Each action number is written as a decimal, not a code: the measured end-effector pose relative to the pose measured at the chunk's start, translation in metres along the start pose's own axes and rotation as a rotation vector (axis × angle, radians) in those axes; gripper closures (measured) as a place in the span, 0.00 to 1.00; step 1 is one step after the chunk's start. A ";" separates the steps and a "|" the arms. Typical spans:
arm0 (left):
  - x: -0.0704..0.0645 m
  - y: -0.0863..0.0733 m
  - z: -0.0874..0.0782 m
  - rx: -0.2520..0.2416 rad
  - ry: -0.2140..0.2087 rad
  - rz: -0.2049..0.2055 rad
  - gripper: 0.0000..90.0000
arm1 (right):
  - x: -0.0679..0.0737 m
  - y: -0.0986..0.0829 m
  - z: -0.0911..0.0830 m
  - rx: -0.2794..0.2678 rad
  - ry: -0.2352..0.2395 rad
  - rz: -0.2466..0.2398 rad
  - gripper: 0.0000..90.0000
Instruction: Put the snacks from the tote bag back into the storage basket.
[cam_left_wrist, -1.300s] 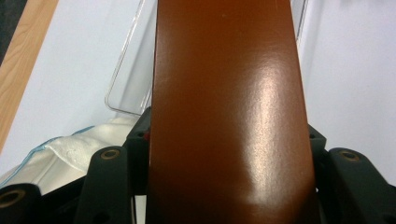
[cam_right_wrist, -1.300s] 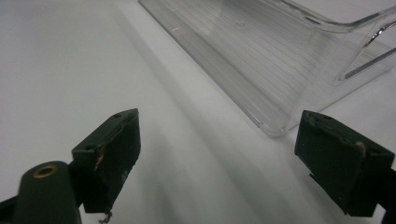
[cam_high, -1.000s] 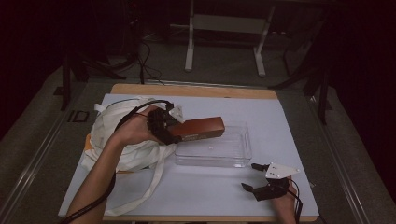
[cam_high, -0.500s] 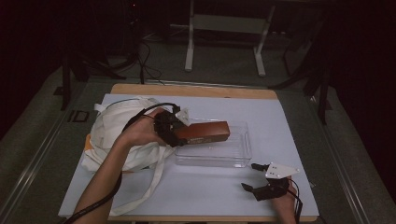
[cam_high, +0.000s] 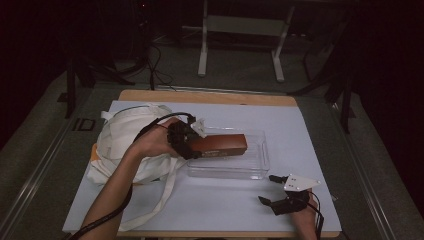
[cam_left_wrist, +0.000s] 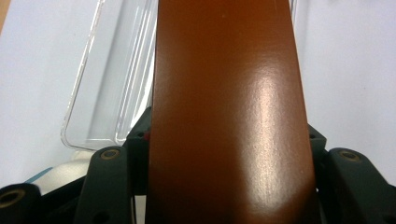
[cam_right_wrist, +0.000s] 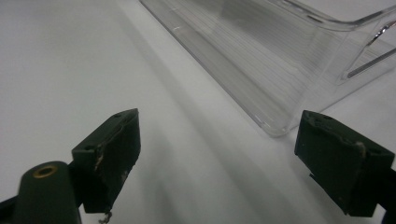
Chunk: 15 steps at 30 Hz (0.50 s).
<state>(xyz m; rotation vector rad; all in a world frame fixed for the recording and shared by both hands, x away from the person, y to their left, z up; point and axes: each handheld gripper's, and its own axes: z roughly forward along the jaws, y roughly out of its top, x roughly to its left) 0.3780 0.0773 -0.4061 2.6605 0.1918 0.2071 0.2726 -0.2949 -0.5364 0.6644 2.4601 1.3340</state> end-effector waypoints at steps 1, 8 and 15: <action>0.000 0.000 0.001 0.001 -0.006 0.001 0.48 | 0.000 0.000 0.000 0.000 0.000 0.000 0.16; -0.002 0.000 0.005 0.008 -0.023 0.007 0.48 | 0.000 0.000 0.000 0.002 0.000 -0.004 0.16; -0.003 0.001 0.008 0.016 -0.047 0.018 0.48 | 0.000 0.000 0.000 0.004 0.002 -0.006 0.16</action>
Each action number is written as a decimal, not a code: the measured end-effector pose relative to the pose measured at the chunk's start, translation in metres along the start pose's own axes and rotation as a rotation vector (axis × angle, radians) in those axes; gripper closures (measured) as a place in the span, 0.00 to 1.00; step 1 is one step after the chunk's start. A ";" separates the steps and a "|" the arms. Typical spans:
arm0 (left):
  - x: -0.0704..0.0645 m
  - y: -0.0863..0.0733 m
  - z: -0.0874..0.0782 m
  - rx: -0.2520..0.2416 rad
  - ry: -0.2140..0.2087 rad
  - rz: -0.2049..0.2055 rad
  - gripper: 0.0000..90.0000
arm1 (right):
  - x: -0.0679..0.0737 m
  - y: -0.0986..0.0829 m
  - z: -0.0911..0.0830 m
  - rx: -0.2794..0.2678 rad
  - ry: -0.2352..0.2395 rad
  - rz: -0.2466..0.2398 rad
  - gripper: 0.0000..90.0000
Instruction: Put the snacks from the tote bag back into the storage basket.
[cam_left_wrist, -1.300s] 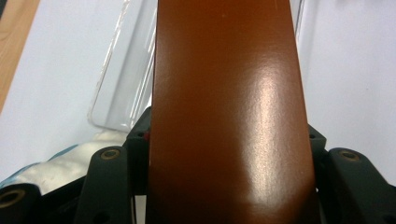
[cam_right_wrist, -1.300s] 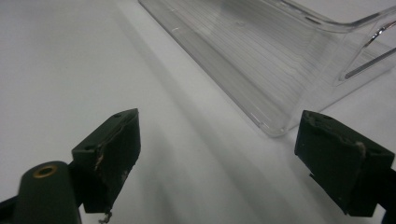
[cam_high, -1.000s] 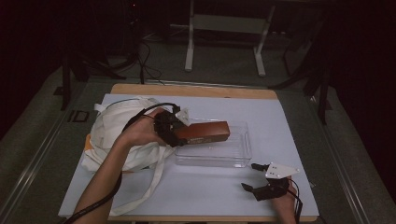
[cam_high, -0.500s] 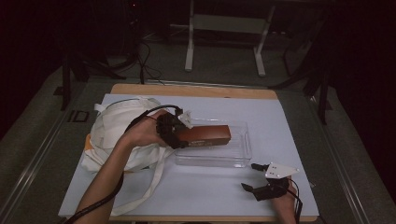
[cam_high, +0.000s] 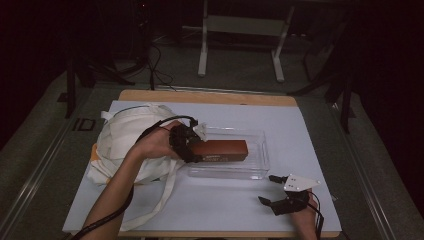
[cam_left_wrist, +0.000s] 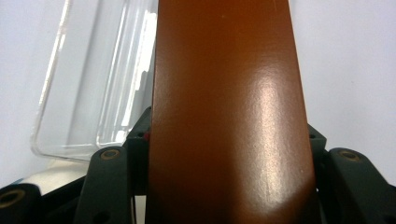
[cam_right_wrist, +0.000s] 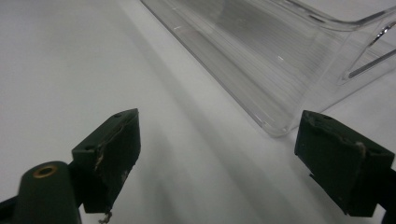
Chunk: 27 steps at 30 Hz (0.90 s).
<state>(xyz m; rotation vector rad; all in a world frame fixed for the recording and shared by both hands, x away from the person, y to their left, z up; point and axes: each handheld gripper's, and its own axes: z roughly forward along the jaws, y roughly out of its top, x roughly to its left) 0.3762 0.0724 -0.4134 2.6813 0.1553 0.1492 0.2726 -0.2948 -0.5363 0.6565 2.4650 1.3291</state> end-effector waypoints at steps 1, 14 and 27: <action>0.000 0.000 0.000 -0.001 -0.004 0.005 0.48 | 0.000 0.000 0.000 0.000 0.001 -0.001 0.16; -0.001 0.001 0.002 -0.006 -0.032 0.018 0.48 | 0.000 0.000 0.000 0.005 0.002 -0.004 0.16; 0.000 0.005 0.006 0.012 -0.043 0.038 0.48 | 0.001 0.000 0.000 0.005 0.000 -0.009 0.16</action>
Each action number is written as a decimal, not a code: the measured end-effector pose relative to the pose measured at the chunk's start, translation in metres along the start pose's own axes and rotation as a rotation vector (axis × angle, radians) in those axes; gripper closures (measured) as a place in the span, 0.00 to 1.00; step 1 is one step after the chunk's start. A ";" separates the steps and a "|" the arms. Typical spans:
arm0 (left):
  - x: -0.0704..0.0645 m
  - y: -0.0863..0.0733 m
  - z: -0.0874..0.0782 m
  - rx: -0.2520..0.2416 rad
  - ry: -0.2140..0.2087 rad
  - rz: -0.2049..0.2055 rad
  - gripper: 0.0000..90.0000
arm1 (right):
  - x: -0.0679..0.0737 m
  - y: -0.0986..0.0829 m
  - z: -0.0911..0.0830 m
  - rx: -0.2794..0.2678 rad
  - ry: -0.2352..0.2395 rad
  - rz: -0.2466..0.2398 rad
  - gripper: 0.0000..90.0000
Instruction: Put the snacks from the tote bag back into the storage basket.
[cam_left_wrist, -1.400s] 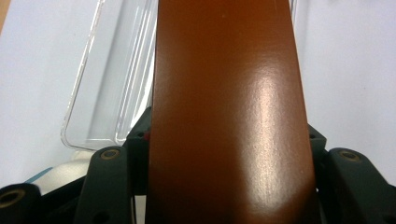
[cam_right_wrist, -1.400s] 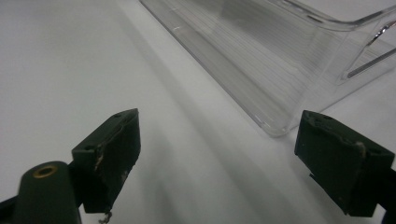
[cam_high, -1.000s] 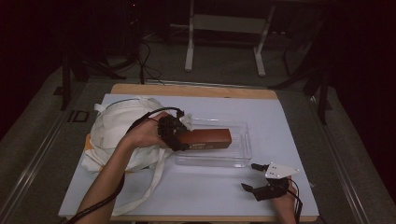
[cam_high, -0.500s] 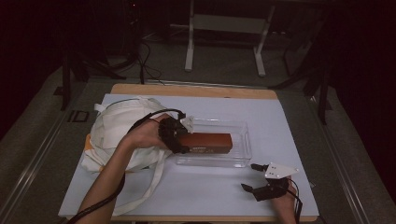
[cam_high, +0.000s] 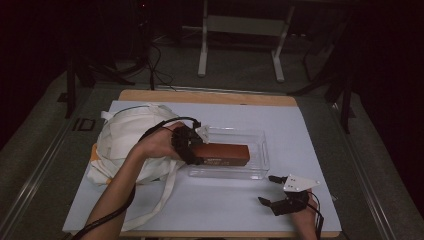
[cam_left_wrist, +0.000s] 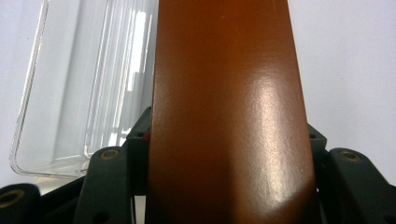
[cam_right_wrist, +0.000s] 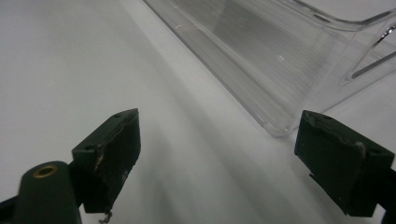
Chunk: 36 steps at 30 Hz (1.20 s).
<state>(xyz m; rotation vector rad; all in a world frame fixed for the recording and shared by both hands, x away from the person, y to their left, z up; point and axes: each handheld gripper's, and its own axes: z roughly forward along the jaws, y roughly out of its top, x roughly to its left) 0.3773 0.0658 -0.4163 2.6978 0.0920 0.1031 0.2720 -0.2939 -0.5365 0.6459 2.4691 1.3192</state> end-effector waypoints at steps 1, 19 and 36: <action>0.000 0.000 0.000 -0.002 -0.001 -0.004 0.48 | 0.000 0.000 0.000 0.000 0.000 0.000 0.16; 0.000 0.012 0.005 0.002 -0.035 0.013 0.48 | 0.000 0.000 0.000 0.001 0.001 -0.002 0.16; 0.000 0.013 0.004 0.009 -0.023 0.029 0.47 | 0.000 0.000 0.000 0.002 0.000 -0.003 0.16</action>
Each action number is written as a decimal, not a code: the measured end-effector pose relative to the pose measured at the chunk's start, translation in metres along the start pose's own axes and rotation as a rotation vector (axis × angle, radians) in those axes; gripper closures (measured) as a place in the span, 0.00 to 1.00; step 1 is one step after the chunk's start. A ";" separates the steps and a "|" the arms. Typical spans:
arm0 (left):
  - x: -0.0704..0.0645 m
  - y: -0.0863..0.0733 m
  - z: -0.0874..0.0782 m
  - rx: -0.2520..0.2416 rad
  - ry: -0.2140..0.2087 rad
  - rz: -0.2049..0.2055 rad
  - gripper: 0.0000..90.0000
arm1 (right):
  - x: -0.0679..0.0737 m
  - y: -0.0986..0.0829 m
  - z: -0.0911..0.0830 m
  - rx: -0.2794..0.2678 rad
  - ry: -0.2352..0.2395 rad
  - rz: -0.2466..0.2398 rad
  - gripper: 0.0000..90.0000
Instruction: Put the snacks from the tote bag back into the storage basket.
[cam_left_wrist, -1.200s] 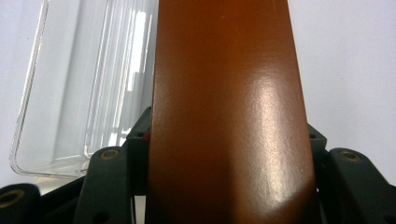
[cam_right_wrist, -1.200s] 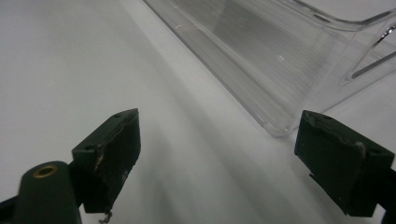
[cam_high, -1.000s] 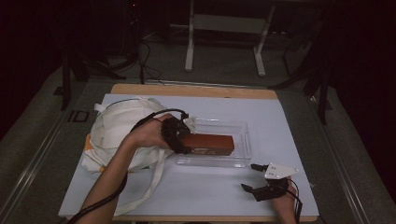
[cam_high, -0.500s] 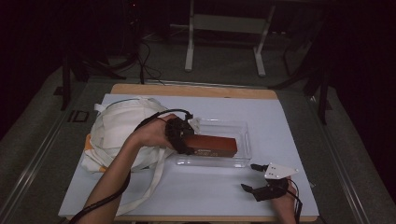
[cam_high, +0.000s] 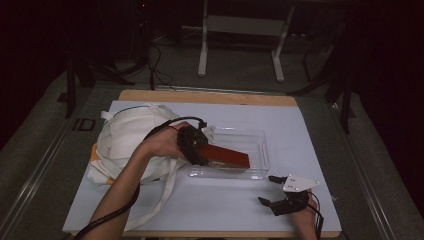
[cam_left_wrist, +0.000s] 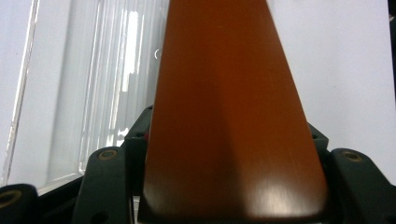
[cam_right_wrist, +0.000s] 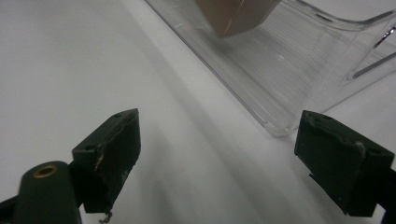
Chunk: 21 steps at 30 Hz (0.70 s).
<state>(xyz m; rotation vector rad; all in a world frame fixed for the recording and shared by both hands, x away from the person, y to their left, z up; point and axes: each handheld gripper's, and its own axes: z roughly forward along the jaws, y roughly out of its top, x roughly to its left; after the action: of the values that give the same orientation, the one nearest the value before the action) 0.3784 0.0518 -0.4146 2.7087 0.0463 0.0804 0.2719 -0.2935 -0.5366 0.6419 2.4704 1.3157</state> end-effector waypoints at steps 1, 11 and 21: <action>0.000 0.000 0.000 -0.001 0.000 0.005 0.47 | 0.000 0.000 0.000 0.000 0.000 0.000 0.16; 0.001 0.002 0.000 -0.034 -0.004 0.003 0.46 | 0.000 0.000 0.000 0.001 0.000 -0.001 0.16; -0.001 0.001 -0.001 -0.056 -0.002 0.046 0.48 | 0.000 0.000 0.000 0.002 0.000 -0.001 0.16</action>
<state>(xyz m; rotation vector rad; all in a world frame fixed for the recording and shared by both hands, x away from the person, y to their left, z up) 0.3775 0.0510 -0.4128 2.6536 -0.0182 0.0913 0.2718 -0.2933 -0.5367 0.6417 2.4715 1.3134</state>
